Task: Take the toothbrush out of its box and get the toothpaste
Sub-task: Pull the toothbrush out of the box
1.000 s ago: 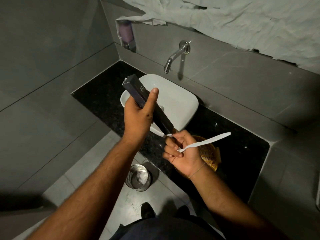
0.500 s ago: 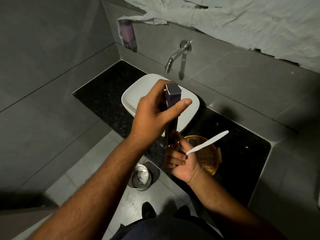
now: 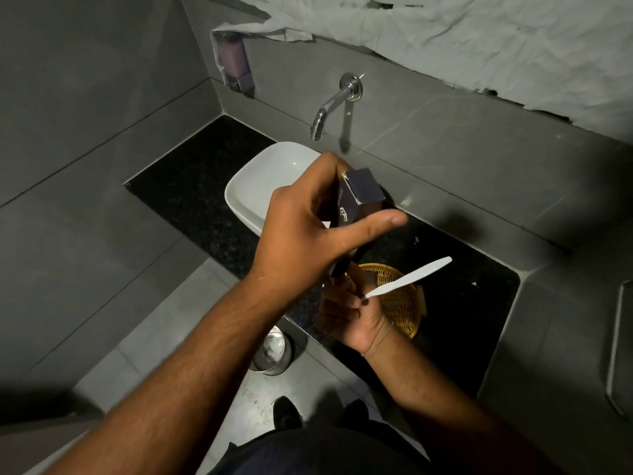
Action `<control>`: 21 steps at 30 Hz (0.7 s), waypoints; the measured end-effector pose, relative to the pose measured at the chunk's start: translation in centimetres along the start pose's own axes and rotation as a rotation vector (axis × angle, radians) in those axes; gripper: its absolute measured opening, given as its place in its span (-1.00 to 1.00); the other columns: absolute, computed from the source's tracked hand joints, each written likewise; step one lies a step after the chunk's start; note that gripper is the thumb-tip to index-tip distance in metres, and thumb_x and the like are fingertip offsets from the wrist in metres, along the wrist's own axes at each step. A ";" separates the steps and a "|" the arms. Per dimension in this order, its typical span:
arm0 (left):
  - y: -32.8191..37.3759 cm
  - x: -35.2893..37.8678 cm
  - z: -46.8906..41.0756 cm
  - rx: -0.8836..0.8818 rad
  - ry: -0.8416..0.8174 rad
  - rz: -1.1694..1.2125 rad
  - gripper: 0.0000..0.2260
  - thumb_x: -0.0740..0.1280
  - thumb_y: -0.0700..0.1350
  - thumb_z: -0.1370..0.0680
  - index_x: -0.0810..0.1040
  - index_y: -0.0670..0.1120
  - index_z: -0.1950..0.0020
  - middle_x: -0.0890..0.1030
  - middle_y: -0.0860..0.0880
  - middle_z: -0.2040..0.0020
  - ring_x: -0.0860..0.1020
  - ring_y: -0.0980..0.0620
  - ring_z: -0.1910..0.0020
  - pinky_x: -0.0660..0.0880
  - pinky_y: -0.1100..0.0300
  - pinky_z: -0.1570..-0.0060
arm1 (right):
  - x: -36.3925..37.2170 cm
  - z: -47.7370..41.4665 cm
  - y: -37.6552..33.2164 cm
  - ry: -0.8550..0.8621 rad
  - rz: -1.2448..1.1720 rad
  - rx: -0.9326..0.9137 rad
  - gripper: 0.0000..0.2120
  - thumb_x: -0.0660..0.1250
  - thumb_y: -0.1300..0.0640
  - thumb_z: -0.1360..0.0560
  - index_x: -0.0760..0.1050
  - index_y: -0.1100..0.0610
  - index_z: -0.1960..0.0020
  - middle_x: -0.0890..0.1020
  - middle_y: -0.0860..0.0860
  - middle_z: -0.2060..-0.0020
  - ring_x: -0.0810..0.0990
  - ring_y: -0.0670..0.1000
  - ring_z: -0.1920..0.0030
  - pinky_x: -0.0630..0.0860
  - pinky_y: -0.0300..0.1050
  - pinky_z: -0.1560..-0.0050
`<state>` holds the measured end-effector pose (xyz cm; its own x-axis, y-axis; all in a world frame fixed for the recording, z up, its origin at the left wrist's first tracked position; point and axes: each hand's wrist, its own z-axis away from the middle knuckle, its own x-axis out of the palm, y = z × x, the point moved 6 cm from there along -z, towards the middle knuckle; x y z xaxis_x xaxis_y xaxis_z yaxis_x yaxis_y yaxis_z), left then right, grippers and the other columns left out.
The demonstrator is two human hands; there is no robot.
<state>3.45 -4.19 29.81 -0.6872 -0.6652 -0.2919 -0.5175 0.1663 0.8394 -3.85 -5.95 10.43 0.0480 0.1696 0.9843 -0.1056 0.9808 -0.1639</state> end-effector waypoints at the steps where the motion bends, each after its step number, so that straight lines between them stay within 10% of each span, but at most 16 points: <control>1: -0.3 -0.1 -0.1 -0.022 0.016 -0.006 -0.55 0.67 0.03 -0.48 0.55 -0.27 0.01 0.70 -0.16 0.13 0.72 -0.26 0.15 0.64 -0.27 0.16 | -0.2 -0.1 0.0 0.008 -0.001 0.005 -0.61 0.16 -0.14 -0.72 0.65 0.04 0.01 0.61 -0.01 0.48 0.19 -0.11 0.58 0.04 -0.16 0.37; 9: -1.4 1.1 0.4 -0.084 0.001 0.055 -0.56 0.65 -0.01 -0.46 0.53 -0.31 0.03 0.69 -0.22 0.16 0.69 -0.33 0.15 0.62 -0.27 0.12 | -3.7 -0.4 -1.7 0.407 0.099 -0.040 -0.57 0.33 -0.27 -0.59 0.60 0.00 0.30 0.53 -0.07 0.49 0.24 -0.12 0.62 0.04 -0.14 0.35; 21: -2.9 1.8 1.0 -0.141 -0.021 0.150 -0.55 0.59 -0.03 -0.50 0.51 -0.38 -0.03 0.66 -0.39 0.08 0.67 -0.48 0.08 0.61 -0.40 0.05 | -4.8 -1.3 -2.7 0.429 0.294 -0.078 -0.57 0.69 -0.30 -0.09 0.62 -0.02 0.36 0.52 -0.08 0.49 0.19 -0.11 0.58 0.15 -0.18 0.37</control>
<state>3.24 -5.12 26.39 -0.7623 -0.6253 -0.1670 -0.3330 0.1576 0.9297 -2.53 -9.23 6.08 0.4313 0.4468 0.7838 -0.1024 0.8874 -0.4495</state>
